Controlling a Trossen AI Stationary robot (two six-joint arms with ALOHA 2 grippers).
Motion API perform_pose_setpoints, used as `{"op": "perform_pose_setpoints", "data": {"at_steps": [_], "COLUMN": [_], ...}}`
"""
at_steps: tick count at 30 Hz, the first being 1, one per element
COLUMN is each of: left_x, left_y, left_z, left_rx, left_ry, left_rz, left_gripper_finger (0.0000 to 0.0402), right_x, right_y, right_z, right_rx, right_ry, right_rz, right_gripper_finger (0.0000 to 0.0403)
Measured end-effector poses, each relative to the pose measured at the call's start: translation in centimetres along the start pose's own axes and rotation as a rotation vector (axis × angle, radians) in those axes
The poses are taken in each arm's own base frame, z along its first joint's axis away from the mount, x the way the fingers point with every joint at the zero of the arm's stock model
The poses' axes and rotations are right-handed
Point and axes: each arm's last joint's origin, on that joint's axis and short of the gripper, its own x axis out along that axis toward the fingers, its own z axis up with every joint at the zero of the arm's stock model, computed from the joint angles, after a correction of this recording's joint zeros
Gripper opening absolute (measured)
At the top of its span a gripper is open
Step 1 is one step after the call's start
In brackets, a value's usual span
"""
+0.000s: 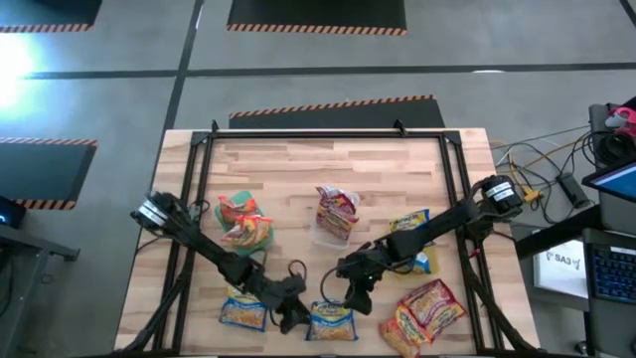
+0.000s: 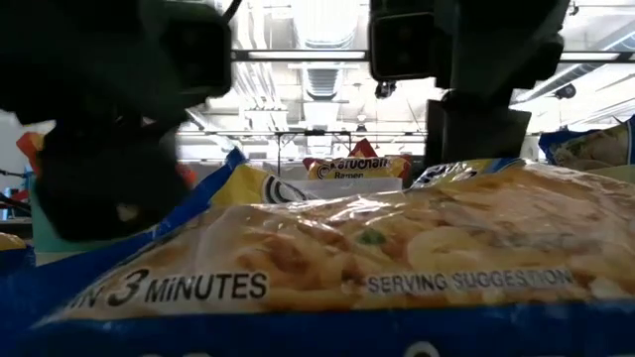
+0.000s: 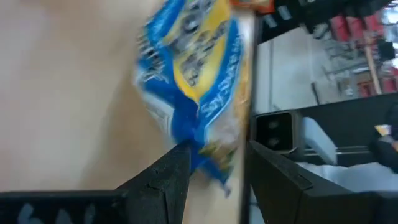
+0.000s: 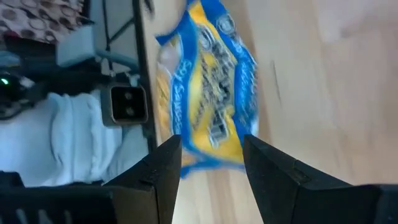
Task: Sort Maruchan noodles
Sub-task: Put the blue noodle pack into the yellow bin
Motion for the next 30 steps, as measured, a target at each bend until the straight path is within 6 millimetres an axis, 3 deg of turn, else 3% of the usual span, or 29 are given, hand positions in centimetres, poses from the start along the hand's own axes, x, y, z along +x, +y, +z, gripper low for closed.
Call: {"op": "perform_pose_setpoints", "data": {"at_steps": [11,30], "left_x": [1.5,2.7], "left_y": [0.6,0.1], "left_z": [-0.8,-1.1], "left_rx": [-0.006,0.033], "left_ry": [0.003,0.001], "left_rz": [0.105,0.063], "left_gripper_finger": [0.0124,0.013], "right_x": [1.5,4.7], "right_y": [-1.1,-0.9], "right_z": [-0.9,-1.4], "right_rx": [-0.013,-0.03], "right_ry": [0.017,0.072], "right_rz": [-0.068,-0.055], "right_gripper_finger": [0.016,0.0183]}}
